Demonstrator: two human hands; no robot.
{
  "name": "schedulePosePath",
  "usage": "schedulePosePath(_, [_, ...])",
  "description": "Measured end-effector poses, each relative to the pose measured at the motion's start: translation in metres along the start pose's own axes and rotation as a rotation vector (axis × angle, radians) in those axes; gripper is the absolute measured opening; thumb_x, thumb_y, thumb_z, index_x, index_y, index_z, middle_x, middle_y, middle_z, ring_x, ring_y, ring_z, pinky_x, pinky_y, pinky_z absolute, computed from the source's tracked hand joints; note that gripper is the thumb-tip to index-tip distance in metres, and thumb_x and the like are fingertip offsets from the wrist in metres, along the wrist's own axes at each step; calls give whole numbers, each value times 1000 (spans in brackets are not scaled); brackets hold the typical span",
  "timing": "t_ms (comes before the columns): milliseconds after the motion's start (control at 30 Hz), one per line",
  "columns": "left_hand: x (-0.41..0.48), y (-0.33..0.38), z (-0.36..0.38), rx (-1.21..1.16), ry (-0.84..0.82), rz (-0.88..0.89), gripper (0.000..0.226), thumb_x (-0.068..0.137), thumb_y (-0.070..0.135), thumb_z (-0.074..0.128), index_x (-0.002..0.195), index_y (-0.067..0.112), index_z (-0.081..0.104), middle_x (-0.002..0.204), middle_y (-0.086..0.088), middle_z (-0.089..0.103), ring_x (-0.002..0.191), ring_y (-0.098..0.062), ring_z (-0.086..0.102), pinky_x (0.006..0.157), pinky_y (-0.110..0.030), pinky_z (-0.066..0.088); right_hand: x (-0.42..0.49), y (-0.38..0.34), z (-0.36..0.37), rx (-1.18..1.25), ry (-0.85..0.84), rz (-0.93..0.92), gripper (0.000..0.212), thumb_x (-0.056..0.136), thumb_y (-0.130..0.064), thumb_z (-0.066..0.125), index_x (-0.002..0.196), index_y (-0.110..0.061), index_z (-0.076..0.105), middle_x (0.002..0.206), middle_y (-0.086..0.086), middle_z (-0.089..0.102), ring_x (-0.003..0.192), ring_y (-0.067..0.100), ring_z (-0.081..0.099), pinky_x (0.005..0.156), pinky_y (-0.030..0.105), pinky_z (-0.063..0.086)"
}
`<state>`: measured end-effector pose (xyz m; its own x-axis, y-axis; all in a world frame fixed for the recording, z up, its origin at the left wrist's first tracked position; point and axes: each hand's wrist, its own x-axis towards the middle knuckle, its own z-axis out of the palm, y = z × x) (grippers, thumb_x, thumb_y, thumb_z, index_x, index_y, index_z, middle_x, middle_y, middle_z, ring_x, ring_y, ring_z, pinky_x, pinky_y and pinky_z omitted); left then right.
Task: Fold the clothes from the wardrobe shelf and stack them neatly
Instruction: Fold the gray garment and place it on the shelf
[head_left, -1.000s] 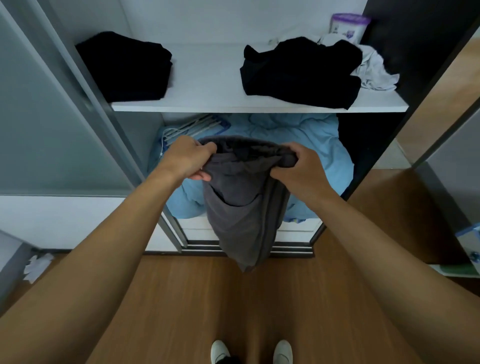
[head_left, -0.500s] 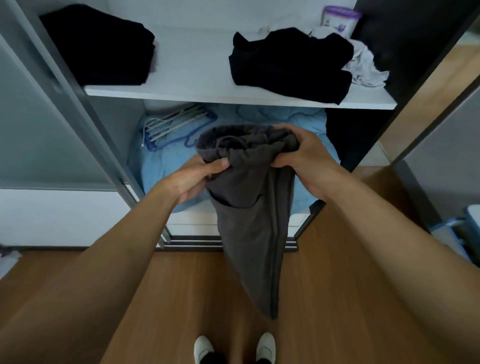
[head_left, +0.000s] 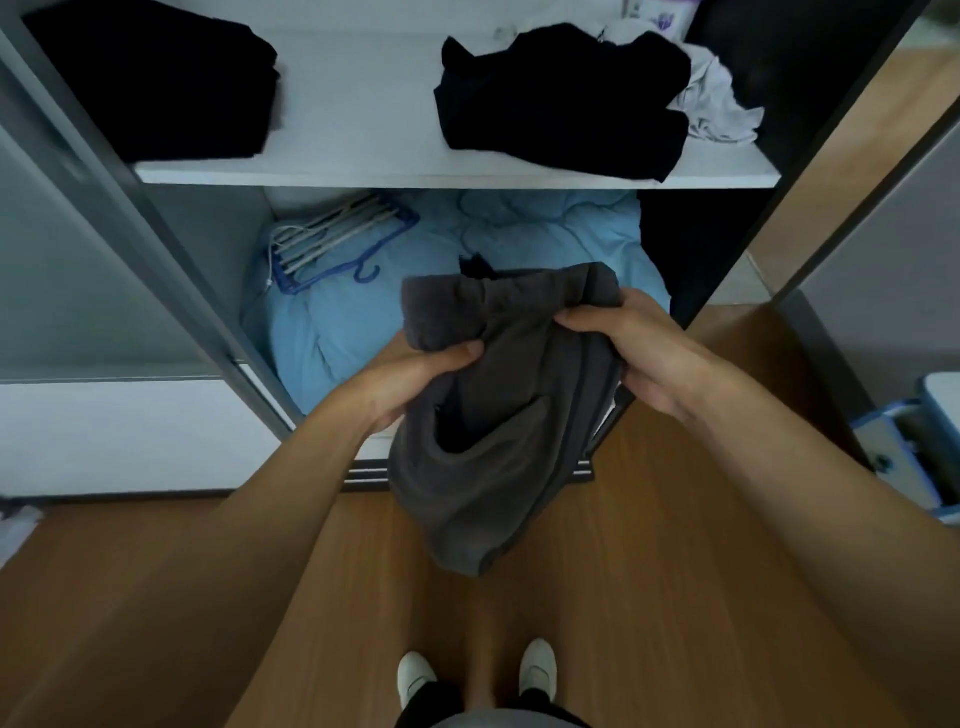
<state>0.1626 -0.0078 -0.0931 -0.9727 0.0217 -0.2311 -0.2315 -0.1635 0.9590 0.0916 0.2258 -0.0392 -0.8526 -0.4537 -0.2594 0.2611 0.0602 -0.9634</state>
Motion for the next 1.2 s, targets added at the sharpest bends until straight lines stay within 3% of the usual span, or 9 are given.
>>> schedulePosePath(133, [7,20,9,-95,114,37,38,73,24,81,110,17,73,111,-9,75,104,-24,71,93,-36,55,7,-12,-15,65,11,186,39,84,-25,76,119,-9,69,115,11,74,105,24,72,88,35,59])
schedulePosePath(267, [11,30,14,-234,102,-69,31,79,21,77,109,12,75,110,-12,75,100,-25,73,78,-32,59,-1,15,-13,200,-96,117,33,81,-36,71,110,-22,76,116,1,74,107,17,70,81,28,59])
schedulePosePath(400, [9,40,7,-203,127,-106,43,84,26,74,122,8,68,115,-14,73,105,-27,71,84,-35,57,-7,44,5,141,-13,34,63,72,-42,84,129,-32,58,123,-7,71,112,14,68,91,34,58])
schedulePosePath(500, [-1,39,-15,-219,108,-77,53,78,45,76,120,14,71,119,-11,72,111,-24,69,82,-32,58,-5,37,12,170,1,-25,41,74,-41,84,111,-38,69,118,-6,73,110,16,69,84,35,59])
schedulePosePath(600, [-18,18,-30,-254,-68,-149,66,57,66,83,109,25,78,122,-5,71,114,-19,66,86,-34,58,-5,32,19,244,23,11,36,85,-33,77,118,-23,69,117,2,74,110,20,70,89,36,58])
schedulePosePath(800, [-22,2,-2,-95,138,-72,34,87,26,73,118,14,68,112,-10,74,104,-26,71,85,-36,58,-13,17,10,228,20,406,25,92,-28,69,107,-8,74,106,12,76,89,24,75,65,35,62])
schedulePosePath(900, [-17,16,5,-247,170,-129,34,83,29,75,111,10,75,112,-16,73,100,-31,72,82,-40,58,-13,10,-9,425,-17,192,40,93,-45,62,119,-16,73,127,10,68,115,26,67,91,39,57])
schedulePosePath(1000, [-13,29,7,-306,107,-257,37,88,34,68,114,8,74,119,-15,71,105,-28,71,83,-38,58,-27,32,-2,288,-69,136,38,84,-53,68,112,-28,75,120,-1,72,110,17,69,84,29,59])
schedulePosePath(1200, [-30,6,-15,-298,36,-250,54,80,62,57,105,19,78,113,-4,74,105,-18,71,79,-28,59,-32,55,18,265,87,174,49,83,-38,77,124,-14,67,116,6,74,106,22,71,91,36,57])
